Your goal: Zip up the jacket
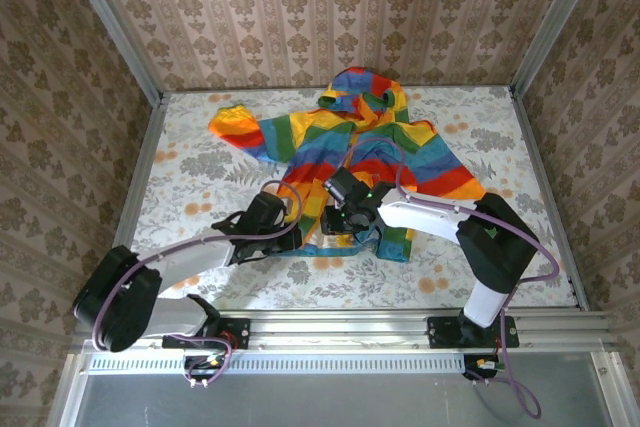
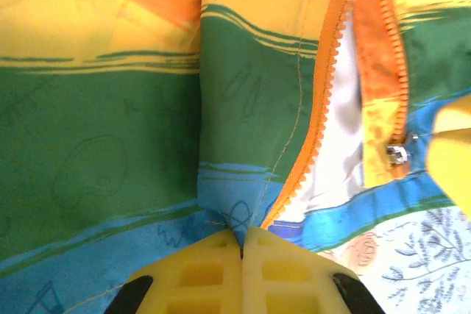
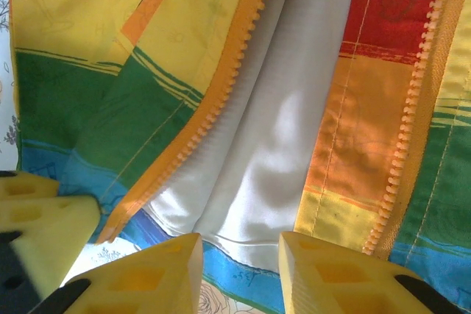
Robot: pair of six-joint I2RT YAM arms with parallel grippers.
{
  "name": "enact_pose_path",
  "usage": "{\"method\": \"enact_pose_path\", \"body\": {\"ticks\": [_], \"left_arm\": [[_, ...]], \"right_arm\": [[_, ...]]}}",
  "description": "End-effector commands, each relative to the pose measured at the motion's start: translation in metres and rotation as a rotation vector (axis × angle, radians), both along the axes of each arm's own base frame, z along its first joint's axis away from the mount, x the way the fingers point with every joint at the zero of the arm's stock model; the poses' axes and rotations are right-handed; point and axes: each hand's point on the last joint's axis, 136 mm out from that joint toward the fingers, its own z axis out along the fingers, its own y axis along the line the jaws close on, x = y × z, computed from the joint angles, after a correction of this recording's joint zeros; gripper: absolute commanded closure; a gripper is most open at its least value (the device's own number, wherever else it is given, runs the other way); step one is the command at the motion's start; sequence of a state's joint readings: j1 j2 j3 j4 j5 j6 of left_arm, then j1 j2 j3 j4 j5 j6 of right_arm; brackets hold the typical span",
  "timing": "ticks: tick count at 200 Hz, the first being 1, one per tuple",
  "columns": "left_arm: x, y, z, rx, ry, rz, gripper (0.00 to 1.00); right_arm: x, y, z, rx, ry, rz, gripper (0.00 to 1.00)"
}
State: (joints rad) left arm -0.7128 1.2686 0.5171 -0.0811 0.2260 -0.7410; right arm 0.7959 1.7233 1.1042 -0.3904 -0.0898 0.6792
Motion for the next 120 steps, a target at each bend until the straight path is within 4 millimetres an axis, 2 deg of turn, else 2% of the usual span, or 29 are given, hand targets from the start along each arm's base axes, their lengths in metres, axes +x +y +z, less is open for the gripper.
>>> {"method": "enact_pose_path", "body": {"ticks": [1, 40, 69, 120], "left_arm": [[-0.002, -0.005, 0.015, -0.034, -0.013, -0.013, 1.00], [-0.001, -0.011, 0.028, -0.083, -0.021, -0.011, 1.00], [0.000, -0.012, 0.030, -0.100, -0.018, -0.005, 1.00], [-0.002, -0.022, 0.036, -0.180, -0.003, -0.001, 1.00]], "right_arm": [[0.009, -0.003, 0.013, 0.029, -0.040, -0.052, 0.65], [0.015, -0.005, 0.031, 0.103, -0.064, -0.099, 0.63], [0.017, 0.000, 0.039, 0.189, -0.049, -0.123, 0.63], [0.015, 0.012, 0.029, 0.261, 0.013, -0.137, 0.59]]}}
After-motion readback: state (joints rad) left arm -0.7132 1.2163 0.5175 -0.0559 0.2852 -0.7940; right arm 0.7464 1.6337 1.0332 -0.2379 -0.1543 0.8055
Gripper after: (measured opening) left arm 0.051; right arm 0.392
